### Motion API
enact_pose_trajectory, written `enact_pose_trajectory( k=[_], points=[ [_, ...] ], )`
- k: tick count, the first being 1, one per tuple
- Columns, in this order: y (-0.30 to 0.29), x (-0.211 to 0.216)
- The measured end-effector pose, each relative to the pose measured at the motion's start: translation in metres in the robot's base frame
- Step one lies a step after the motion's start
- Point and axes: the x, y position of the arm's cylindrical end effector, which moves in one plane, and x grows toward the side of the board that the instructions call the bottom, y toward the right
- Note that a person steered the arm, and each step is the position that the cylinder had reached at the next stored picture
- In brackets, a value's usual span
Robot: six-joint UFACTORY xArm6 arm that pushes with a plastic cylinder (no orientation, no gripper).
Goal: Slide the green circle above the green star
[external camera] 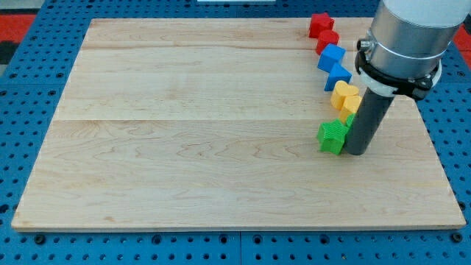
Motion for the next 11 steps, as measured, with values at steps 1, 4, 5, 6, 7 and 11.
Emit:
enact_pose_trajectory(
  k=[1, 4, 5, 6, 7, 11],
  points=[
    [0.0, -0.025],
    [0.021, -0.01],
    [0.04, -0.027],
    [0.041, -0.034],
    [0.018, -0.053],
    [0.015, 0.01]
  ],
)
